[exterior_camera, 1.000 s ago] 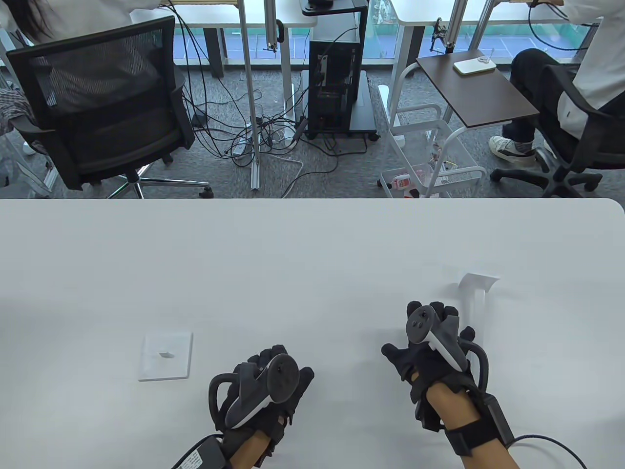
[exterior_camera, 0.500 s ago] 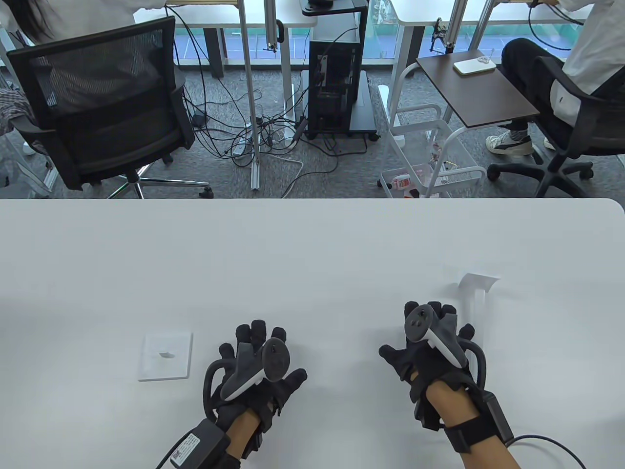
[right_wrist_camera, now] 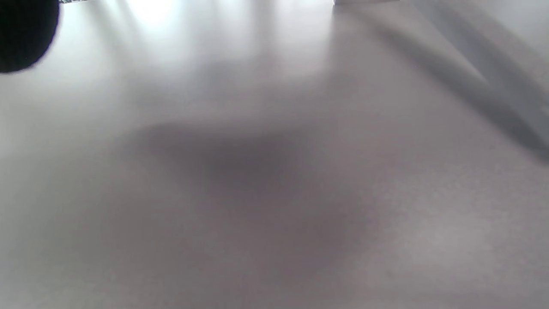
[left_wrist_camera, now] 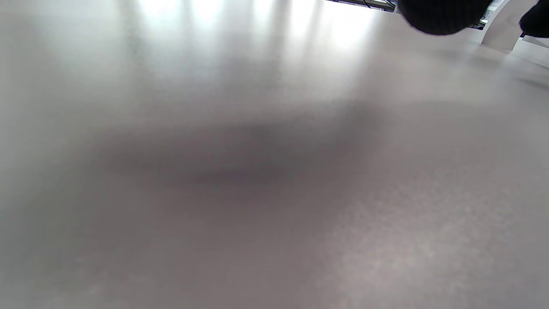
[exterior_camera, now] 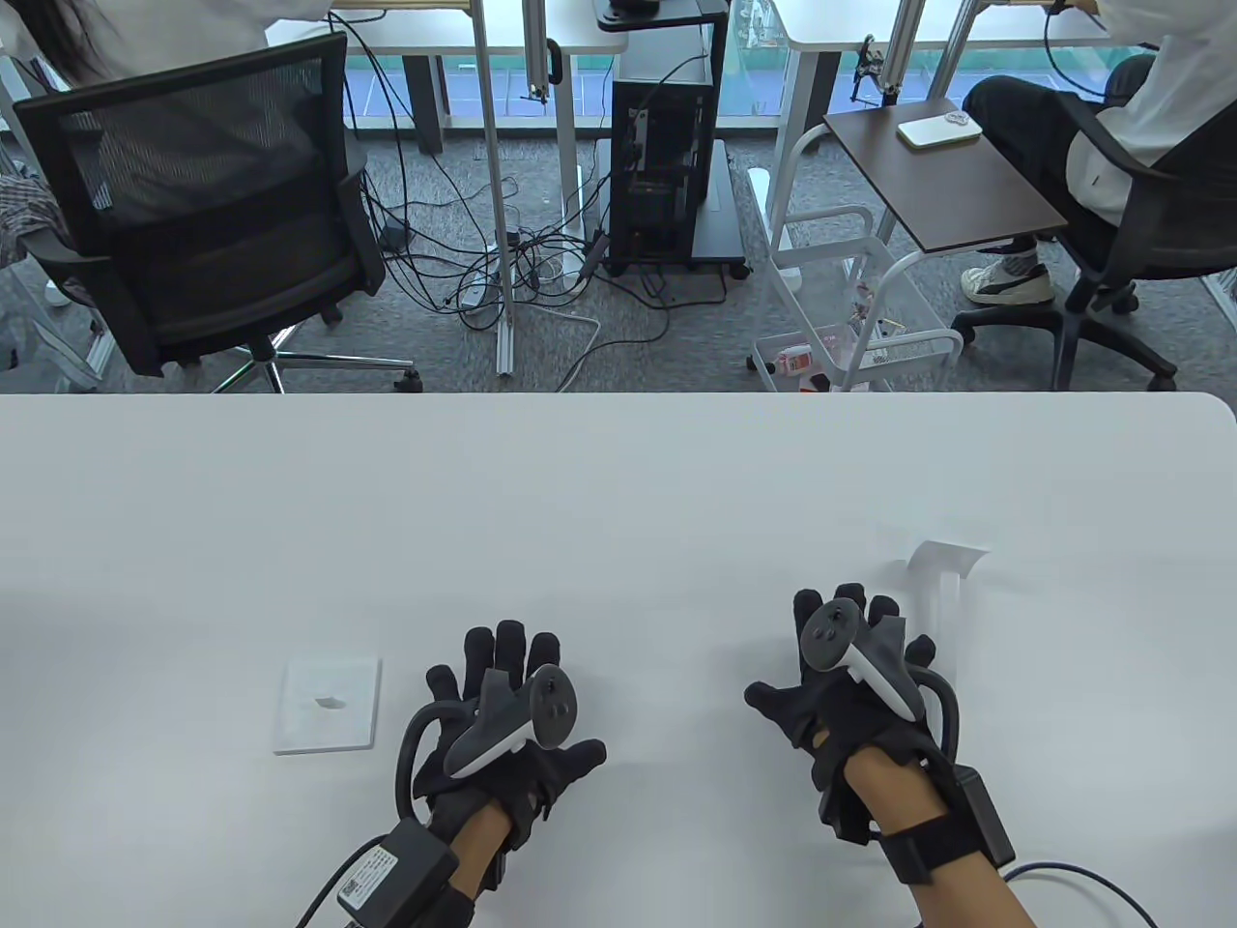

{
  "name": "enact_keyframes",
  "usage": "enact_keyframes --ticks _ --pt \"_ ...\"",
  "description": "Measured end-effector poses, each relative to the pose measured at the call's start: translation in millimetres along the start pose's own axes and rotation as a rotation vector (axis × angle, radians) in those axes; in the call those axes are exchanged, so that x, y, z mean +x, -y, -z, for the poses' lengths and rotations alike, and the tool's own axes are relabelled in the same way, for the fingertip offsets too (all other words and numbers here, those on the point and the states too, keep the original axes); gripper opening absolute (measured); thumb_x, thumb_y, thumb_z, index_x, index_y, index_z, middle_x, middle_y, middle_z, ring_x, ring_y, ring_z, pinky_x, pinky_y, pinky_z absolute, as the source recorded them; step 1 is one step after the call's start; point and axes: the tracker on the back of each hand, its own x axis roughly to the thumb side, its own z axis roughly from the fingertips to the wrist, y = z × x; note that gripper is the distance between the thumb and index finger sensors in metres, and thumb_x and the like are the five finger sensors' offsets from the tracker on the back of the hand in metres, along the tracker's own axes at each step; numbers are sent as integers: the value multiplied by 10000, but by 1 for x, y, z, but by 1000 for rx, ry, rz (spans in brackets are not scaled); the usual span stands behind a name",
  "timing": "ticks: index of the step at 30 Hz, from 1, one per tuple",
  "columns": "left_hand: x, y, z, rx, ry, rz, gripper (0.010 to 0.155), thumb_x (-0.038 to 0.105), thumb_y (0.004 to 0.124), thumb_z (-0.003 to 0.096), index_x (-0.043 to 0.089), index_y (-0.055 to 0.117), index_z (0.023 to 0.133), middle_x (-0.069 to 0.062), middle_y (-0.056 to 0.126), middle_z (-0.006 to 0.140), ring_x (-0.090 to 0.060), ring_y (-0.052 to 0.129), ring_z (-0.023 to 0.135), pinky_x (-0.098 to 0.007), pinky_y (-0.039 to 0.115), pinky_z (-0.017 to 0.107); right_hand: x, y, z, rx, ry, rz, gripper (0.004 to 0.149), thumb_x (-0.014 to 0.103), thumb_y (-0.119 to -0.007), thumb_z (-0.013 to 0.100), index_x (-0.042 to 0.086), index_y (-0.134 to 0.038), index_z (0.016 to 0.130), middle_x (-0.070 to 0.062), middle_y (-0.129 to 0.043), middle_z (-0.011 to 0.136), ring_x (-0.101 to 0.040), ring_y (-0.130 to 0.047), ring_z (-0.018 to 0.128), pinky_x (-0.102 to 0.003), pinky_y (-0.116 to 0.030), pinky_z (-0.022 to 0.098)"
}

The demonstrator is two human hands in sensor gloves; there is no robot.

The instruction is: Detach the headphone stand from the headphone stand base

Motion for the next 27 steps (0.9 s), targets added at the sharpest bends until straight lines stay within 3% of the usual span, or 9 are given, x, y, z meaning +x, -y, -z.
enact_keyframes --ticks 8,27 --pt "-8 5 5 26 -33 -21 1044 840 533 319 292 19 1043 -102 -17 1124 -429 76 1095 -734 247 726 -6 0 3 3 -17 26 969 777 -739 293 600 63 806 192 259 967 -172 288 959 -615 120 666" --pt "-16 5 6 55 -67 -73 1025 812 546 325 256 93 1057 -128 54 1135 -448 168 1095 -726 290 723 -13 -1 2 0 -24 34 948 770 -722 304 592 56 816 176 239 985 -182 272 965 -617 104 670"
